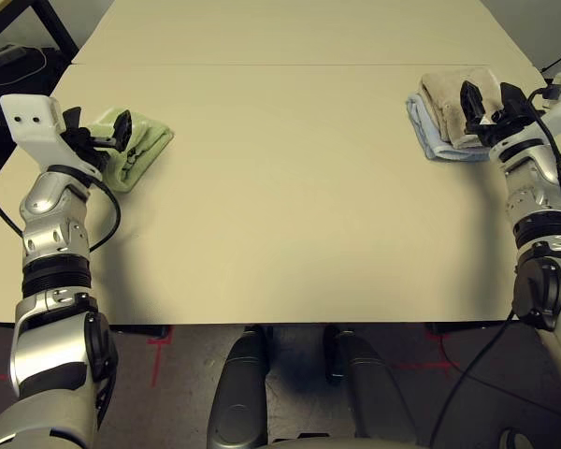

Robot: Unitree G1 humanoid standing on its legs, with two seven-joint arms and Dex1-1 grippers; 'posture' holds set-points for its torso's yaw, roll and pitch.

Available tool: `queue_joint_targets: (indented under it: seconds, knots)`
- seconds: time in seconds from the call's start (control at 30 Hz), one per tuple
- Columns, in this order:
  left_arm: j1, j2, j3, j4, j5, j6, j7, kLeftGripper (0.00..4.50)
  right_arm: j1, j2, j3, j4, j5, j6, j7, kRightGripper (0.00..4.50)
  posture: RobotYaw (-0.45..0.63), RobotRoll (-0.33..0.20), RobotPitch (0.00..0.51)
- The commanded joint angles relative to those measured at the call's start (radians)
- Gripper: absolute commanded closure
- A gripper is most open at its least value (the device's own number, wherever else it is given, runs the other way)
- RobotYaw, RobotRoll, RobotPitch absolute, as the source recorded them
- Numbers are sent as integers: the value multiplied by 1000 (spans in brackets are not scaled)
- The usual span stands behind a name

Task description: Fold the towel and set it aside.

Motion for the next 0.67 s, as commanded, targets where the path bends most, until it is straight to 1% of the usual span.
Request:
queue_joint_targets:
  seconds: [0.03, 0.17, 0.3, 0.47, 0.67]
  knots:
    - [-5, -7, 7, 27, -2, -42, 11, 0, -5, 12, -8, 27, -7, -21, -1, 16, 117, 0, 201]
    - [-12, 3, -25, 53, 21, -65, -19, 0, -1, 22, -18, 27, -4, -30, -30, 16, 116, 0, 200]
    - [-45, 14, -55, 96, 36, -82, -74, 0, 10, 19, -24, 25, -5, -35, -68, 16, 103, 0, 197]
    - [-83, 19, -58, 138, 21, -78, -123, 0, 19, 10, -37, 16, 4, -33, -72, 16, 89, 0, 194]
    - [-91, 21, -37, 155, 5, -75, -121, 0, 23, 8, -46, 9, 2, -34, -71, 16, 90, 0, 194]
